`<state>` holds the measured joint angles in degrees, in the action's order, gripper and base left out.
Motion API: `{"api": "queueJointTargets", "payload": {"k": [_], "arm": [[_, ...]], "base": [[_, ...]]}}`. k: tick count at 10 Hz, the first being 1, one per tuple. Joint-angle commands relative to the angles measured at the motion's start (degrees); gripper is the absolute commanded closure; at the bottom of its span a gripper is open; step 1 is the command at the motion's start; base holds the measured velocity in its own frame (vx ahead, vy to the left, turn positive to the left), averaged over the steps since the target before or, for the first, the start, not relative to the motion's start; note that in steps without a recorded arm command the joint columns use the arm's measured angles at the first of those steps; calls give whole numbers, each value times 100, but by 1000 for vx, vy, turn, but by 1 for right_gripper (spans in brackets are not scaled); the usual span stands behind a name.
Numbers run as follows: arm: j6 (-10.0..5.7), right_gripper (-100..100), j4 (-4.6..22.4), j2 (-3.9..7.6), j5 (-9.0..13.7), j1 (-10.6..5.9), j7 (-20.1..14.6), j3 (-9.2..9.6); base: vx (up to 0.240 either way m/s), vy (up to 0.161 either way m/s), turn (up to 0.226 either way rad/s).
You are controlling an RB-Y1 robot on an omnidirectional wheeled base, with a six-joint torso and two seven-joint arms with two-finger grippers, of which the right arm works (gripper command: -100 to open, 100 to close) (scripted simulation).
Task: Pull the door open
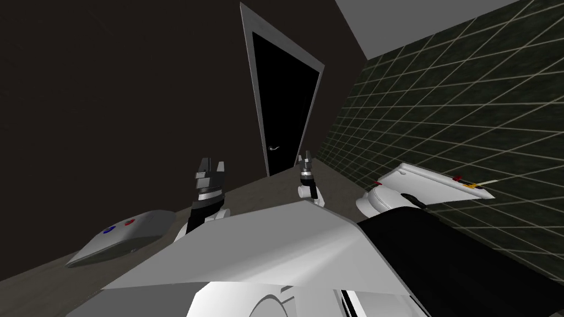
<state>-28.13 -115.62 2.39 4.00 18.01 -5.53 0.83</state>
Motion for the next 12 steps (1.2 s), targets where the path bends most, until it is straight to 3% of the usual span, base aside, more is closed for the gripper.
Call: {"api": "queueJointTargets", "payload": {"k": [1, 3, 5, 6, 8, 11, 12], "arm": [[-28, -100, 255, 50, -1, -75, 7, -21], [-57, -100, 477, 85, -3, -167, 15, -41], [-119, -100, 867, 157, -9, -367, 33, -84], [-119, -100, 964, 157, -9, -367, 33, -84], [-184, -100, 1345, 228, -15, -572, 52, -129], [-218, -100, 1721, 264, -18, -678, 62, -152], [-251, -100, 1973, 299, -21, -785, 72, -175]], "base": [[54, -8, 69], [66, -5, 84], [68, -10, 100], [61, -8, 55], [65, -2, 112], [49, -8, 66], [52, -1, 95]]}}
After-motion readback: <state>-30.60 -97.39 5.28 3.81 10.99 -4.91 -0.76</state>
